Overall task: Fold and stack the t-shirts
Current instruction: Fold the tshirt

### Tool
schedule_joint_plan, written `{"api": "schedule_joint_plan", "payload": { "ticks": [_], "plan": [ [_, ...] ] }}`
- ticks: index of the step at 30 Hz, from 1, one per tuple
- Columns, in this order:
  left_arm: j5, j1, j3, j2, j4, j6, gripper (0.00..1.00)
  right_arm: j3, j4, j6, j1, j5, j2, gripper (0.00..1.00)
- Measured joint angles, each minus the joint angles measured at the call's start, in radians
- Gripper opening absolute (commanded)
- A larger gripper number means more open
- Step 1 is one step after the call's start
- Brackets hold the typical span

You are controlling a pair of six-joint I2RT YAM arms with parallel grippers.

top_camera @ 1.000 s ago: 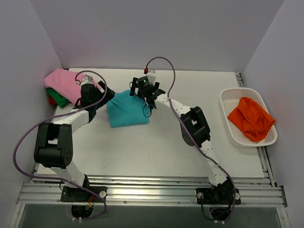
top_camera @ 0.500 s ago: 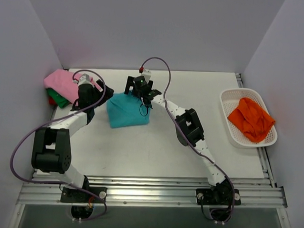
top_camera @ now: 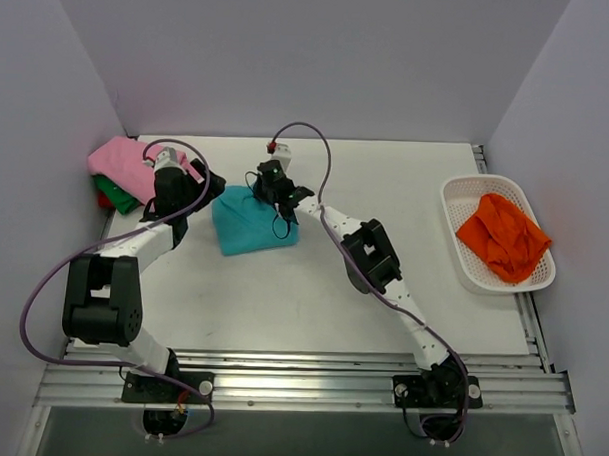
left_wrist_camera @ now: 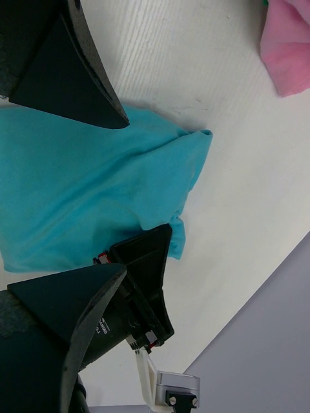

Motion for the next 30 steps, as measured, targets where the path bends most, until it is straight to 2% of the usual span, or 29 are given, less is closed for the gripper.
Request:
{"api": "schedule_joint_plan", "payload": {
  "ticks": [2,4,10,23,30],
  "plan": [
    [0.000,0.002,0.000,0.000,0.003,0.003,0.94,0.000,0.005,-0.002,0.000,-0.001,0.001,0.02],
    [0.000,0.002,0.000,0.000,0.005,0.003,0.94,0.000,0.008,-0.004,0.002,0.000,0.002,0.00],
    [0.000,0.002,0.000,0.000,0.010,0.007,0.94,-0.082,0.015,-0.016,0.018,0.036,-0.034,0.00],
    [0.004,0.002,-0.005,0.000,0.024,0.012,0.94,-0.288,-0.064,-0.020,0.101,0.232,-0.413,0.00],
    [0.014,0.002,-0.005,0.000,0.029,0.012,0.94,-0.341,-0.148,0.009,0.095,0.369,-0.492,0.00]
  ]
}}
